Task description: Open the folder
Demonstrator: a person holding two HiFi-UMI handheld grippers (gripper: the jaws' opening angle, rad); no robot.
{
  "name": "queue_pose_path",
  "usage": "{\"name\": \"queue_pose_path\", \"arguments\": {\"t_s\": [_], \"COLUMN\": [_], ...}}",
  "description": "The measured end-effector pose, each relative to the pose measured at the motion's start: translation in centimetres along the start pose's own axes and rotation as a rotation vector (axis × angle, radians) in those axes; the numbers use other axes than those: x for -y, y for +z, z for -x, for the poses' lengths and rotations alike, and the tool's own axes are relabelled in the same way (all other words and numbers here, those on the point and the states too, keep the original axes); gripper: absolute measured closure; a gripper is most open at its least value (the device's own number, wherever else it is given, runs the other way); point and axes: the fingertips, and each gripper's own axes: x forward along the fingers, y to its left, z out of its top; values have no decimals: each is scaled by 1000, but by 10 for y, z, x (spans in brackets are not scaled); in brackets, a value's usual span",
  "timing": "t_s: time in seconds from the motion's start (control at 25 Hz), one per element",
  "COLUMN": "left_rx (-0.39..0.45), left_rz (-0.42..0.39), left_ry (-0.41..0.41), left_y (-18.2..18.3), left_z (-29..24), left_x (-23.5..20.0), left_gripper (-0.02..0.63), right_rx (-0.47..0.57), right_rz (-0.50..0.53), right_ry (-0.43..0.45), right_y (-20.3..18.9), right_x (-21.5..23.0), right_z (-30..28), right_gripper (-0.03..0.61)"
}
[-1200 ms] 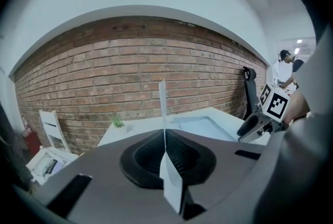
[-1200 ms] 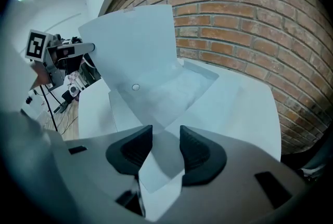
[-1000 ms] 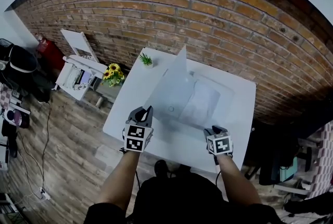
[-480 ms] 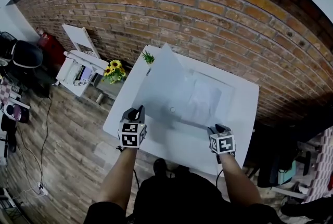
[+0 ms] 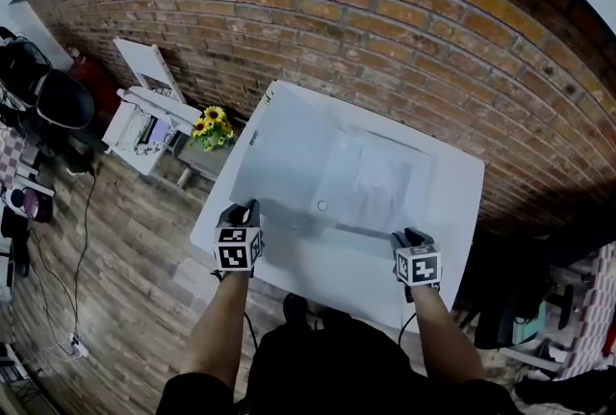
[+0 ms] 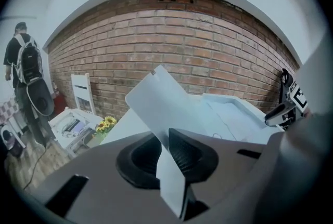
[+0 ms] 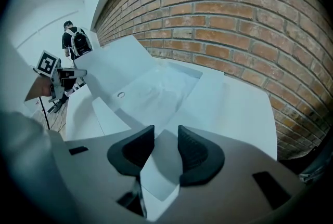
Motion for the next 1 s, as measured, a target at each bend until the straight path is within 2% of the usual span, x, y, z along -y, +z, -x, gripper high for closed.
{"name": "queue_pose_path", "arguments": {"t_s": [0.44, 0.72, 1.0], "left_rx": [-21, -8, 3], "left_rz": [25, 20, 22], "left_ry": [-27, -43, -64], "left_y": [-10, -6, -3], "left_z": [-3, 1, 3], "left_x": [-2, 1, 5], "left_gripper": [549, 549, 549], "right_rx": [18, 96, 271], "right_rz": [-61, -70, -49], "right_ry": [-18, -6, 35], "right_y": [12, 29, 60], "right_x": [7, -4, -16], "right_z": [0, 14, 47], "right_gripper": [422, 425, 563]}}
